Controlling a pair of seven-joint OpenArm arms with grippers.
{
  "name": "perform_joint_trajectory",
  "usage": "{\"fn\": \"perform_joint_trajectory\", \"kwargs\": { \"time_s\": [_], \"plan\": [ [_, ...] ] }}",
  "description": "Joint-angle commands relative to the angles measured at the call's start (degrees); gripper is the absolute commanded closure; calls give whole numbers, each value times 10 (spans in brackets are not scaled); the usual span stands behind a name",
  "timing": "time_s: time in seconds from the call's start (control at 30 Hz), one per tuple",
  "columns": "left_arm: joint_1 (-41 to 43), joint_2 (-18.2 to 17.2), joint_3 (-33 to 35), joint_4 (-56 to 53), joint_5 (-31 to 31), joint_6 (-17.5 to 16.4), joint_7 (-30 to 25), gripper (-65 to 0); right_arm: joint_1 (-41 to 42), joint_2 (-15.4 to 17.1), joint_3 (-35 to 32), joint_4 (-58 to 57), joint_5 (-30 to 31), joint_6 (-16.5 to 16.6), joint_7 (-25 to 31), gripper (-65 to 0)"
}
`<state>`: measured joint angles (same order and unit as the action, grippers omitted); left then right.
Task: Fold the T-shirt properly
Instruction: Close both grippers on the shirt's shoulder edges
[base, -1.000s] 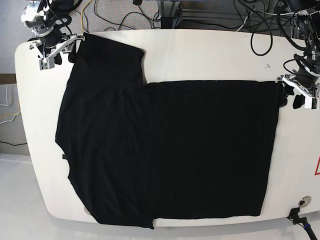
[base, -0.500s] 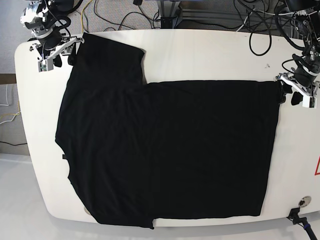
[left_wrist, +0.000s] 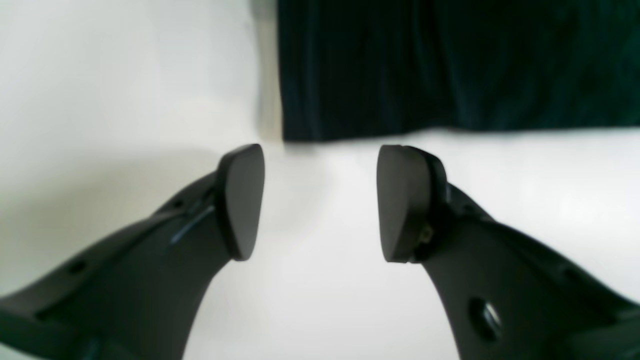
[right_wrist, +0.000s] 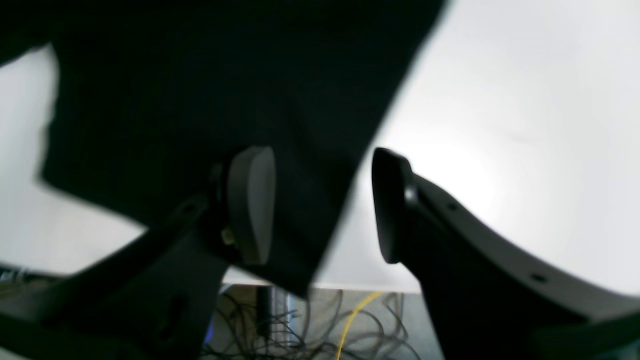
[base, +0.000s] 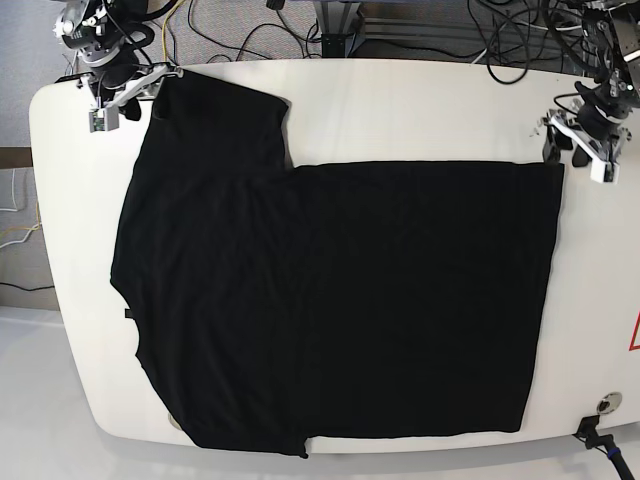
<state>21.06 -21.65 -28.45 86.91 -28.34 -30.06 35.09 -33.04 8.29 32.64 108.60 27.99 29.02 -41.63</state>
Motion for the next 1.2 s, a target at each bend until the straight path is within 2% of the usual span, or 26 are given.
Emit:
{"fn": "perform_joint_trajectory", "kwargs": {
  "time_s": [0.0, 0.37, 0.47, 0.5, 0.57, 0.63, 0.67, 0.77, 0.8, 0.93, 1.0, 1.17],
  "plan": [
    [-13, -18, -5, 15, -17, -2, -29, -332, 0, 11, 7, 10, 4, -5, 18, -308],
    [-15, -19, -28, 64, -18, -3, -30, -333, 0, 11, 8, 13, 7, -5, 19, -308],
    [-16, -19, -29, 67, -18, -26, -30, -335, 1, 7, 8, 13, 8, -5, 20, -311],
    [-16, -19, -29, 66, -18, -33, -30, -335, 3, 0, 10, 13, 8, -4, 20, -322],
    [-16, -19, -30, 65, -18, -37, -29, -335, 5, -13, 29, 13, 12, -4, 20, -392],
    [-16, -19, -30, 64, -18, -37, -29, -344, 5, -17, 40, 12, 33, -4, 19, -465],
    [-16, -19, -30, 64, -18, -38, -29, -363, 3, -17, 42, 12, 45, -4, 19, -480],
    [-15, -19, -30, 64, -18, -38, -29, -442, -1, -17, 43, 10, 78, -4, 19, -482],
    [-15, -19, -30, 66, -18, -39, -29, -449, -2, -17, 44, 9, 88, -4, 18, -482],
    [-15, -19, -31, 67, -18, -39, -29, -446, -5, -27, 46, -22, 154, -8, 11, -482],
    [-15, -19, -31, 67, -18, -39, -29, -446, -3, -32, 67, -47, 183, -8, 2, -482],
    [-13, -19, -31, 67, -18, -39, -29, -446, 7, -35, 77, -92, 194, -6, -8, -482]
  ]
}}
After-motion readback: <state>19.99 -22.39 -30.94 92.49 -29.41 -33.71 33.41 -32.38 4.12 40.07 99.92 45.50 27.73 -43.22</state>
